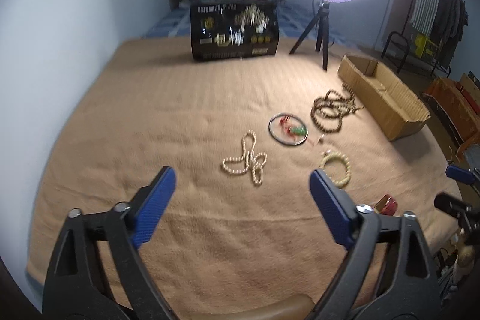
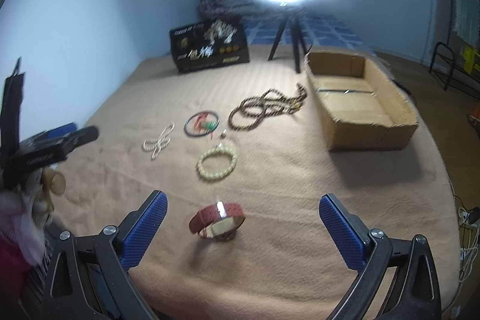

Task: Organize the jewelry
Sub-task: 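Grasp the pearl necklace with the left tool while the right tool grasps the red-strap watch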

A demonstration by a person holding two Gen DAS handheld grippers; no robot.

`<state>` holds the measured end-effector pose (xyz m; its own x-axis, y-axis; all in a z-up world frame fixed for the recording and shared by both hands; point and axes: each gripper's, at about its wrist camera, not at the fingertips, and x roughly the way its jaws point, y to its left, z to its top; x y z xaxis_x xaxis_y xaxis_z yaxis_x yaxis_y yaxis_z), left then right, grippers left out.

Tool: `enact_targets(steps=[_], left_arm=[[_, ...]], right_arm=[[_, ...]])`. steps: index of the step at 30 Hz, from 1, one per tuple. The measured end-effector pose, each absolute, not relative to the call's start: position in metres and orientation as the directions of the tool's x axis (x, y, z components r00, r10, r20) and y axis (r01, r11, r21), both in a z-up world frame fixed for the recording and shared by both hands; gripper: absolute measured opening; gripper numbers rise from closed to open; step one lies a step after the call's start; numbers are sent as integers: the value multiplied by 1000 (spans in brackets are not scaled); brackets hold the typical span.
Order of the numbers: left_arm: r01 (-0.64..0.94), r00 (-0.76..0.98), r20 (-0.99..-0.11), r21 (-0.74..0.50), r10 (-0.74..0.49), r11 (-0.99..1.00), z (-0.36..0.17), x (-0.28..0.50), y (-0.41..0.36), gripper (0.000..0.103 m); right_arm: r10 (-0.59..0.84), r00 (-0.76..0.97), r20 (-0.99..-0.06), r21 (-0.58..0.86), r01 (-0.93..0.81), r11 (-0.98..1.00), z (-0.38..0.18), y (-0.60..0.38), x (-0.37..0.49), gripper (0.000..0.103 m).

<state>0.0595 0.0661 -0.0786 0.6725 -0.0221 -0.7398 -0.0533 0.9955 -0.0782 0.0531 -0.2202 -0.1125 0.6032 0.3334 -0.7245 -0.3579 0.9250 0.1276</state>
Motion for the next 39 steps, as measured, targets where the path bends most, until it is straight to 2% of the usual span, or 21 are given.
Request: enact_targets(steps=[5, 11, 15, 21, 29, 34, 37, 39], left_arm=[[-31, 610, -789, -112, -70, 993, -103, 79, 74, 82], [-31, 526, -842, -162, -121, 986, -137, 101, 78, 68], [-22, 498, -854, -187, -152, 982, -149, 111, 74, 67], [-4, 489, -861, -161, -138, 987, -160, 131, 64, 67], [-44, 475, -874, -141, -103, 989, -177, 160, 69, 67], [-49, 485, -870, -123, -85, 991, -181, 167, 70, 54], [-47, 491, -867, -129, -89, 991, -181, 167, 71, 41], [-46, 492, -866, -132, -93, 990, -181, 167, 71, 28]], right_arm=[[343, 547, -764, 117, -405, 907, -137, -212, 55, 102], [317, 515, -797, 64, -449, 891, -163, -196, 63, 102], [297, 513, -806, 18, -479, 878, -172, -185, 72, 102], [276, 505, -818, -21, -506, 863, -186, -171, 83, 102], [284, 471, -835, 6, -509, 861, -196, -165, 90, 99], [280, 452, -847, 1, -526, 850, -201, -158, 90, 90], [274, 450, -850, -7, -529, 849, -202, -158, 91, 79], [278, 451, -848, -4, -530, 848, -201, -158, 91, 72]])
